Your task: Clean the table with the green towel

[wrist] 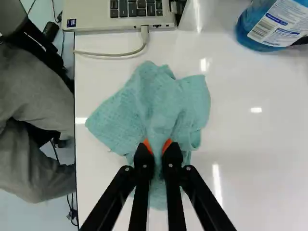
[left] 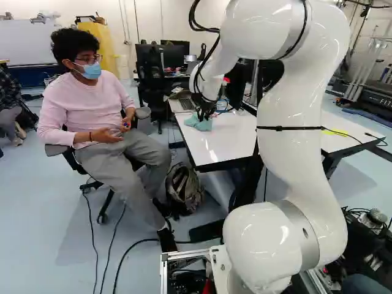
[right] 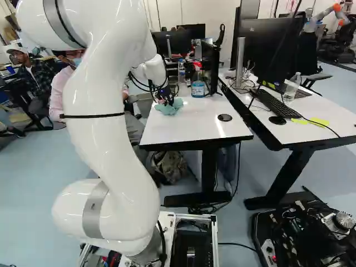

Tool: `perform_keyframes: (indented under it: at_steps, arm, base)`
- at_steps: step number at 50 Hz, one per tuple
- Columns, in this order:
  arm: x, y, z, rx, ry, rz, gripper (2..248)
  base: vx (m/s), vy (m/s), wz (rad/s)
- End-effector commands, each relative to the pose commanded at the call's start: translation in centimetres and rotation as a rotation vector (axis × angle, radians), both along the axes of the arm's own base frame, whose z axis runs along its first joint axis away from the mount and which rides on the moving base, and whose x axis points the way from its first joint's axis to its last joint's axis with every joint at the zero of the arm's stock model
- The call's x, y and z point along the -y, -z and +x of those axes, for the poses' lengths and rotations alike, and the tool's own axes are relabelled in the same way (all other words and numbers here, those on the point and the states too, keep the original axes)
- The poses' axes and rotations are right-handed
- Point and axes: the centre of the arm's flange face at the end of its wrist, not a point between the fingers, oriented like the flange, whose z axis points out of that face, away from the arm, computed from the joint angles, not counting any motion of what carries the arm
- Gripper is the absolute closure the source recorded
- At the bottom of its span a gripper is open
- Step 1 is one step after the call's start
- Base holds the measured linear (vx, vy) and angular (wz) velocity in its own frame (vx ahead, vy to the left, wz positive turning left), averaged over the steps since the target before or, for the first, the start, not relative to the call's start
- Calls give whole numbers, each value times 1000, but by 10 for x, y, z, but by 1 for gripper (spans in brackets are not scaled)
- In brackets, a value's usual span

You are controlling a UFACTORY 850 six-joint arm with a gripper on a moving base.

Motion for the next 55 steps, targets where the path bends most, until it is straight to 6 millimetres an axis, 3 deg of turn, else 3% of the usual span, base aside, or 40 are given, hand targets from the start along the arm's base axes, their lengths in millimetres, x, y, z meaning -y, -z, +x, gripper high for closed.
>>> perform_keyframes:
  at_steps: [13,29,55]
  arm:
    - [14,-1,-17,-12,22,0,213]
    - [41,-1,-20,-14,69,0,213]
    - [41,-11,-24,1,69,0,213]
  base:
    - [0,8,40]
    - [-1,18,84]
    - [0,2,9]
